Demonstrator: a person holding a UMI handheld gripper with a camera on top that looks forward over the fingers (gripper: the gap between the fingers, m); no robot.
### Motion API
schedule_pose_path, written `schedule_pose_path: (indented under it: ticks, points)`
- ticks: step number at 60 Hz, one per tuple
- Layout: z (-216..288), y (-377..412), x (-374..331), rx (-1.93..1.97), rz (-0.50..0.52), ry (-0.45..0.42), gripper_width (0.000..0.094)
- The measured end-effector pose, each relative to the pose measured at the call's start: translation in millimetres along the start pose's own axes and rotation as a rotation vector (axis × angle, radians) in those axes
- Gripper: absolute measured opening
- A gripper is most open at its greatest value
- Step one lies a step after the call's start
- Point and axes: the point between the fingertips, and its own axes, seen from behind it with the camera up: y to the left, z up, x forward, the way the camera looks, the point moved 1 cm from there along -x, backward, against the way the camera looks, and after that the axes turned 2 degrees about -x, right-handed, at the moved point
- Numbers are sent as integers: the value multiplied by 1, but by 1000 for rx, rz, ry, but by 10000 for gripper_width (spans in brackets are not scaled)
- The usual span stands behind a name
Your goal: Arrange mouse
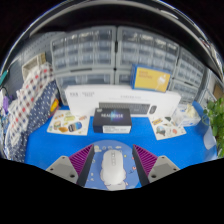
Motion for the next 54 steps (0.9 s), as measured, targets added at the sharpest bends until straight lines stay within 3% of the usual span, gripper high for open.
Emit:
schedule_pose_path:
  ticks: [14,31,54]
  points:
    - [69,7,-93,6,36,-165,766]
    - [97,-1,-149,6,44,-262,778]
    - [72,3,-152,12,53,-232,760]
